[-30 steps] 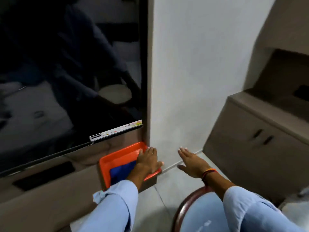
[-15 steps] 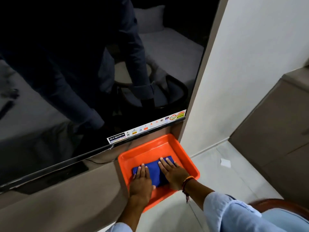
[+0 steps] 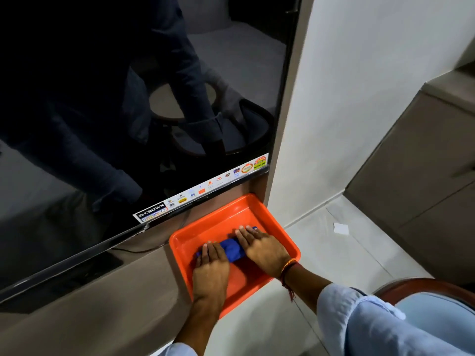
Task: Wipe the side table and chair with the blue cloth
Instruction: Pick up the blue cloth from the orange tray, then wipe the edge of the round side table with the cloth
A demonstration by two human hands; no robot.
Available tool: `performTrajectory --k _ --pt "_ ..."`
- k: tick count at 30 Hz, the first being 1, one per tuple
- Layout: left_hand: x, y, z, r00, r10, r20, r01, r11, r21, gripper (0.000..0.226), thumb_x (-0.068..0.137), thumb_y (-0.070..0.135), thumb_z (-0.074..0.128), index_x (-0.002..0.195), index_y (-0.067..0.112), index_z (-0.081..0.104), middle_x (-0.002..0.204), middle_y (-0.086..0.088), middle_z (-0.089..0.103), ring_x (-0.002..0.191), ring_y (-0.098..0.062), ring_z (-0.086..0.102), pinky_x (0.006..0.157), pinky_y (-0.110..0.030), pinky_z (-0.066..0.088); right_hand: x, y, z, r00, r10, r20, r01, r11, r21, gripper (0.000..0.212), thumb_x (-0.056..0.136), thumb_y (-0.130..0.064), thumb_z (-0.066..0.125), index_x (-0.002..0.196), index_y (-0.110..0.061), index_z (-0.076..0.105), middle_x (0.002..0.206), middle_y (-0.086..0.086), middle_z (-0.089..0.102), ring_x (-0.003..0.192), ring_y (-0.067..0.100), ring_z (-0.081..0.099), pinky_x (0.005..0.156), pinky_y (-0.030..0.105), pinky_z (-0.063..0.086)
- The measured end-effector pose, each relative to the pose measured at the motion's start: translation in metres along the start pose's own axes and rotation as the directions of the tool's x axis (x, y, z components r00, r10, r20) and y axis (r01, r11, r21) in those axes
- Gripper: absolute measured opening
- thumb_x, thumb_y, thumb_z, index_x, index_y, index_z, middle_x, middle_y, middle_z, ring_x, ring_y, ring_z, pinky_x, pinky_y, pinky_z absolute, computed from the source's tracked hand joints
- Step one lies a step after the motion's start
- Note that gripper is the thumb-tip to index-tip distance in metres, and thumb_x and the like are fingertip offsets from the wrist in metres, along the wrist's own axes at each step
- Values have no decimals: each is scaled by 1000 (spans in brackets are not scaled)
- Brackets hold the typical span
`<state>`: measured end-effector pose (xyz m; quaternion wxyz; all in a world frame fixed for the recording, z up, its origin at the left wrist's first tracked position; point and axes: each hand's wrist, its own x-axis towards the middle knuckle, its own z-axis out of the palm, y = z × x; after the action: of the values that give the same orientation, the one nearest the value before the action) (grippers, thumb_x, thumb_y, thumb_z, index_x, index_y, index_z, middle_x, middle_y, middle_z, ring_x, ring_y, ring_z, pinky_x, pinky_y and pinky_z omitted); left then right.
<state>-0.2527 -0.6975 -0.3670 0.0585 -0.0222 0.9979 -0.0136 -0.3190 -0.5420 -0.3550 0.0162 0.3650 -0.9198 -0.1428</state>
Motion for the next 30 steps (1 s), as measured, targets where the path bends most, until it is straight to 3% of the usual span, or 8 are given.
performTrajectory --k 2,5,9,16,21,24,27,30 --pt "18 -12 10 1000 -9 -5 9 1000 -2 50 85 7 40 116 -7 78 116 -27 77 106 -33 79 82 -41 67 20 3 13 995 -12 -101 12 1000 0 45 93 -21 54 135 -17 70 138 2 70 127 17 68 101 29 59" --pt "40 -25 32 998 17 -53 -16 1000 20 53 92 6 37 134 -8 66 137 -29 66 126 -34 70 97 -44 62 40 5 35 961 33 -273 -28 999 23 49 98 -8 45 146 -4 57 151 14 57 140 27 56 112 37 52" --pt "55 -23 54 997 73 -13 -73 997 -6 62 86 12 37 140 -7 62 145 -28 61 134 -36 63 106 -46 56 38 2 64 973 95 -212 -63 986 151 59 97 -1 60 154 0 43 159 18 46 148 32 46 118 43 45" --pt "51 9 81 985 170 2 -170 985 -27 59 93 7 31 143 -3 60 148 -24 60 137 -32 61 106 -41 57 13 16 97 987 104 -124 -81 981 176 60 91 4 34 148 4 50 153 22 53 142 35 52 111 46 52" --pt "48 12 82 984 172 40 -174 983 50 58 89 1 32 134 -5 69 140 -23 66 128 -31 68 99 -39 61 6 15 108 989 57 -136 -32 982 185 57 96 6 34 151 3 46 157 20 48 146 34 48 116 44 47" --pt "49 32 61 977 214 19 -215 974 72 60 86 2 33 131 -3 71 136 -21 70 126 -29 70 98 -38 61 -15 34 99 982 141 -128 -110 969 222 62 91 6 29 150 4 47 157 21 47 146 34 48 115 44 47" --pt "44 74 36 947 320 -3 -319 946 59 60 82 4 34 124 -1 76 129 -19 75 119 -28 74 94 -37 63 -63 58 84 968 249 -15 -236 932 274 63 98 4 36 160 0 26 169 18 25 157 34 27 128 43 29" --pt "25 131 11 870 492 -28 -488 868 92 41 78 8 61 113 1 82 118 -17 80 109 -28 79 87 -36 66 -148 77 66 902 428 -52 -384 853 354 56 91 -5 65 146 1 55 150 20 57 138 36 58 111 48 51"
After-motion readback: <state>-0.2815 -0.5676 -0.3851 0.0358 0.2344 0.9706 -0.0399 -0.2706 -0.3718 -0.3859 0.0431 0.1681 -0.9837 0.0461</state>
